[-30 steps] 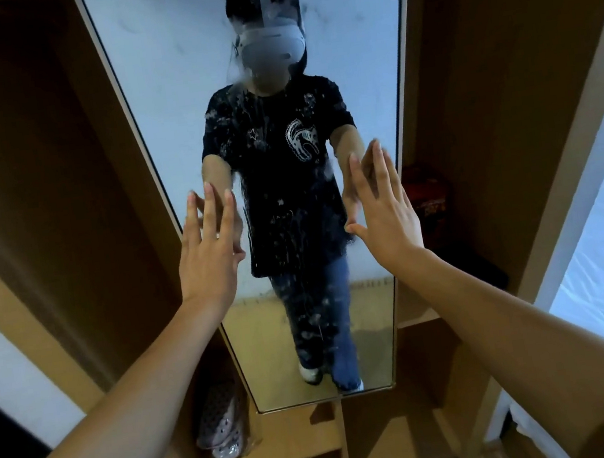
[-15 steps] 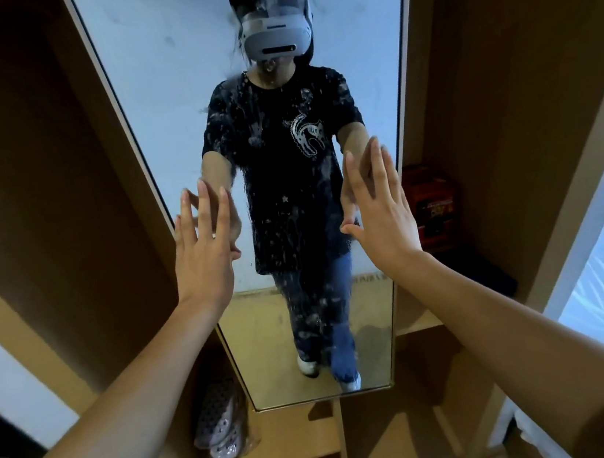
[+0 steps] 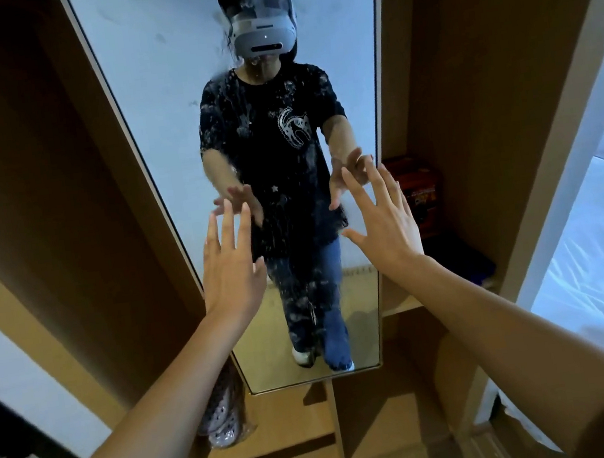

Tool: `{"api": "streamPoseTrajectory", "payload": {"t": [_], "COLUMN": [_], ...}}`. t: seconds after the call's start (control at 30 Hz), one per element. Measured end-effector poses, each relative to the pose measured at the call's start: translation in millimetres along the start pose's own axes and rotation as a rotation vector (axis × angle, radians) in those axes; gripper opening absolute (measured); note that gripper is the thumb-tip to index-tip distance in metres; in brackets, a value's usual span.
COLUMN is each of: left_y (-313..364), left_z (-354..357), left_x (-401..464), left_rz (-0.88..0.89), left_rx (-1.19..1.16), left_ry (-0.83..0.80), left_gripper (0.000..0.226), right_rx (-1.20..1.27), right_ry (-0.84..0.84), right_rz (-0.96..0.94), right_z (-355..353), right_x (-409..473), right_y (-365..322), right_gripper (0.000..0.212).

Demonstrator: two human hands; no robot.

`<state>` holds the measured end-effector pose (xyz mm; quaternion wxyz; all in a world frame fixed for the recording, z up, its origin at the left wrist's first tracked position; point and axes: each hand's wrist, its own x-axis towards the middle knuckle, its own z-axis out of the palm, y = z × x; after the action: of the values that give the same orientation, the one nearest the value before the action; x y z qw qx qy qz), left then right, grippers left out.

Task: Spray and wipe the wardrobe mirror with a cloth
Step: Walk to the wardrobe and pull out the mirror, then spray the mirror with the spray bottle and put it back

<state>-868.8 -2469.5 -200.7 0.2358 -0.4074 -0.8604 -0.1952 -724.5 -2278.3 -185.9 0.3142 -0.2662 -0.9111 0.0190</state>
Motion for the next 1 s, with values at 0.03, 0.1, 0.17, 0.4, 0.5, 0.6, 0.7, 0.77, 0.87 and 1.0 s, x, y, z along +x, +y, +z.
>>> {"api": "streamPoseTrajectory", "payload": {"t": [0.03, 0.1, 0.17, 0.4, 0.5, 0.6, 0.7, 0.77, 0.87, 1.0], "left_y": [6, 17, 27, 61, 74, 90, 112, 130, 161, 203], "left_z": [2, 7, 12, 41, 55, 67, 86, 100, 123, 153], "left_x": [-6, -19, -31, -83, -99, -100, -89, -78, -63, -47], "left_rz": [0.004, 0.008, 0.018, -0.073, -0.087, -0.109, -0.100, -0.086, -0.095, -0.175], "left_rx": [-0.018, -0.054, -0.084, -0.357, -0.411, -0.437, -0.478, -0.500, -0.542, -0.629], "left_ry": [-0.022, -0.066, -0.106, -0.266, -0.312, -0.377, -0.431, -0.449, -0.468, -0.511], "left_gripper": [0.079, 0.078, 0.078, 0.077, 0.078, 0.078, 0.079, 0.079, 0.077, 0.080], "right_rx": [-0.006, 0.001, 0.012, 0.067, 0.062, 0.078, 0.095, 0.107, 0.138, 0.154], "right_ry": [-0.009, -0.026, -0.041, -0.093, -0.109, -0.128, -0.131, -0.151, -0.186, -0.222], "right_rz": [0.009, 0.029, 0.064, 0.209, 0.241, 0.267, 0.283, 0.280, 0.273, 0.236], "right_z": [0, -1, -2, -3, -1, 4, 10, 14, 19, 31], "right_x": [-9, -27, -45, -113, -133, -138, -130, -119, -97, -76], "right_y": [3, 10, 17, 42, 59, 80, 103, 120, 147, 185], "right_gripper": [0.095, 0.093, 0.092, 0.084, 0.083, 0.080, 0.078, 0.078, 0.077, 0.076]}}
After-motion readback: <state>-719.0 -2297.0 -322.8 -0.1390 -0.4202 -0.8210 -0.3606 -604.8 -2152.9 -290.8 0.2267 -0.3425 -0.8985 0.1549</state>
